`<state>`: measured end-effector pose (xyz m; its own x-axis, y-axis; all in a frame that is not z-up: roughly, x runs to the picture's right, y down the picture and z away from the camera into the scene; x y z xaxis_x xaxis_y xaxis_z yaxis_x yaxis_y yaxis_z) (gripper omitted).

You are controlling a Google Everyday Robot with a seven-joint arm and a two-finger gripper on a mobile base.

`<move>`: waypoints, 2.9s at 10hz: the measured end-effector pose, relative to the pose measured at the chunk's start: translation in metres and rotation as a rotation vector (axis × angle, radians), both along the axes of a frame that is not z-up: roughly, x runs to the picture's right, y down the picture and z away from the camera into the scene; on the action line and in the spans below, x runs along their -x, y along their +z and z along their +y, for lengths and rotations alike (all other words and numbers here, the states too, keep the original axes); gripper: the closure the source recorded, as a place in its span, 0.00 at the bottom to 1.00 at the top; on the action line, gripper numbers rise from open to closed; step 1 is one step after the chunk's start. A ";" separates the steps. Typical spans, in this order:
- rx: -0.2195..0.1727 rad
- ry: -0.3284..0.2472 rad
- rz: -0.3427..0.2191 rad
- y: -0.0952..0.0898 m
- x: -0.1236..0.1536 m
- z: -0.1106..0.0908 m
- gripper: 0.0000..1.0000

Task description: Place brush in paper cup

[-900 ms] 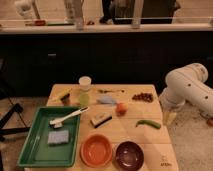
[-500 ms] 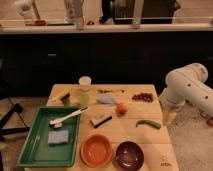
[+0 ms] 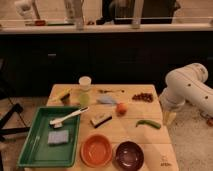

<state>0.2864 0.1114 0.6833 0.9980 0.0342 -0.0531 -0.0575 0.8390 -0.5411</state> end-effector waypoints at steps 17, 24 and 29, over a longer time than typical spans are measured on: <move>-0.020 0.038 -0.069 0.002 0.032 0.001 0.20; -0.029 0.072 -0.141 0.010 0.090 0.001 0.20; -0.029 0.073 -0.143 0.010 0.091 0.002 0.20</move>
<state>0.1953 0.1131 0.6937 0.9901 0.1066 0.0912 -0.0434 0.8508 -0.5237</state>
